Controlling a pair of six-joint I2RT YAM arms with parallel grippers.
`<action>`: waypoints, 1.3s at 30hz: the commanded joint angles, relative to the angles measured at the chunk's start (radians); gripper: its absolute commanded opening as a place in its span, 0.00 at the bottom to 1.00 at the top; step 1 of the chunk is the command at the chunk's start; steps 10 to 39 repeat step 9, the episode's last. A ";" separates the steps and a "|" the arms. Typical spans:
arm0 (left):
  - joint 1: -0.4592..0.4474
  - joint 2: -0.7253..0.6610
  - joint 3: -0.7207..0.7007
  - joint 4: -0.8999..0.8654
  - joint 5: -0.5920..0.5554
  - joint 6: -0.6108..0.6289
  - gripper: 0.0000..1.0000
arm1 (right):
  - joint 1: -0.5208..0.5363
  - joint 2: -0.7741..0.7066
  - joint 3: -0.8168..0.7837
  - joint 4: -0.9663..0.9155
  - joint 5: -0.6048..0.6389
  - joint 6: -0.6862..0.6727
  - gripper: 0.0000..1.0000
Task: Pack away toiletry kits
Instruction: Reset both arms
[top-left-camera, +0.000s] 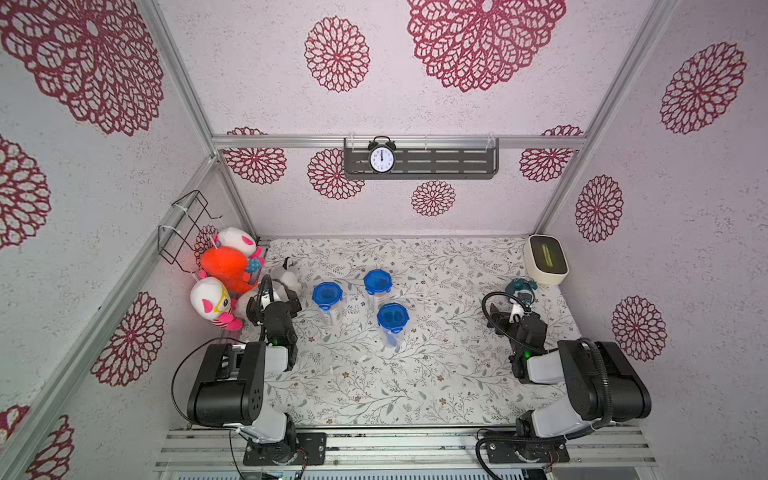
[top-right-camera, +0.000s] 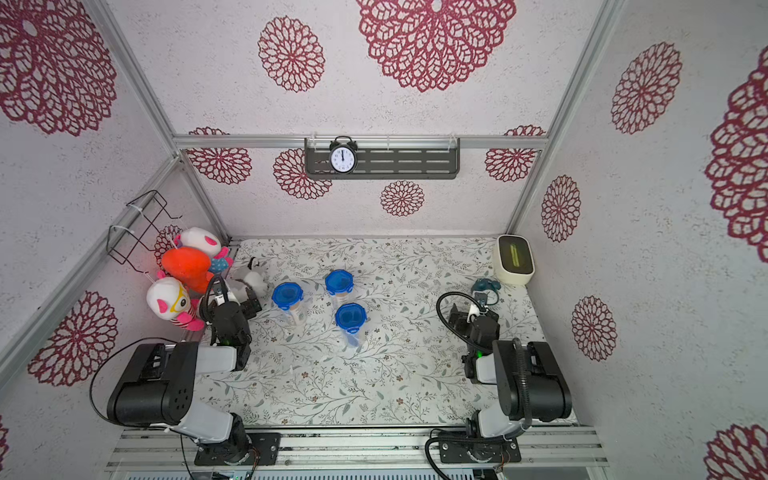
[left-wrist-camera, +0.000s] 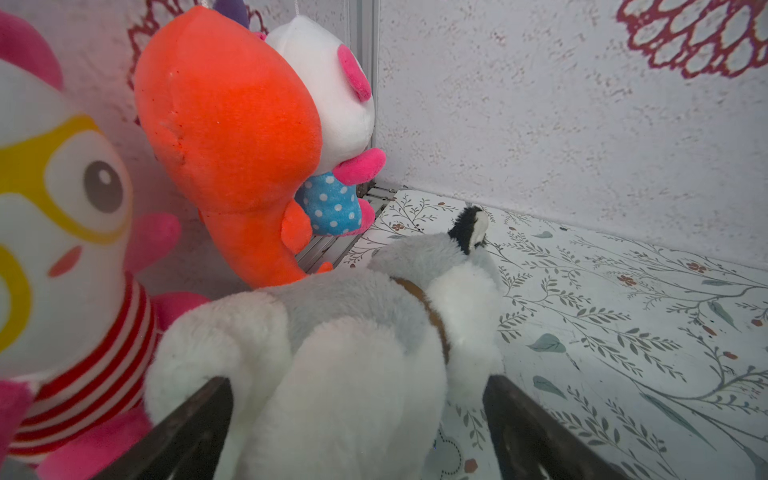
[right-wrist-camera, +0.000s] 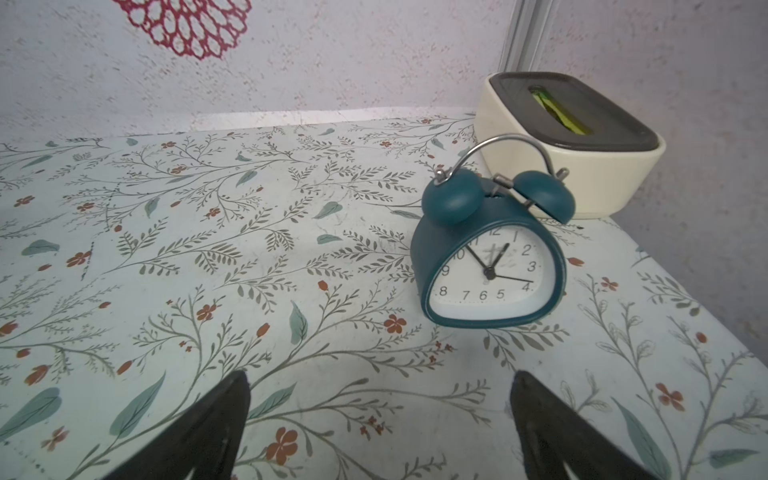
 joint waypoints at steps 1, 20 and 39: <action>0.007 0.002 0.007 -0.014 0.012 0.000 0.98 | 0.006 -0.005 0.018 0.062 0.028 -0.025 0.99; 0.007 0.002 0.008 -0.014 0.013 -0.001 0.98 | 0.008 -0.006 0.020 0.055 0.030 -0.026 0.99; 0.007 0.002 0.008 -0.014 0.013 -0.001 0.98 | 0.008 -0.006 0.020 0.055 0.030 -0.026 0.99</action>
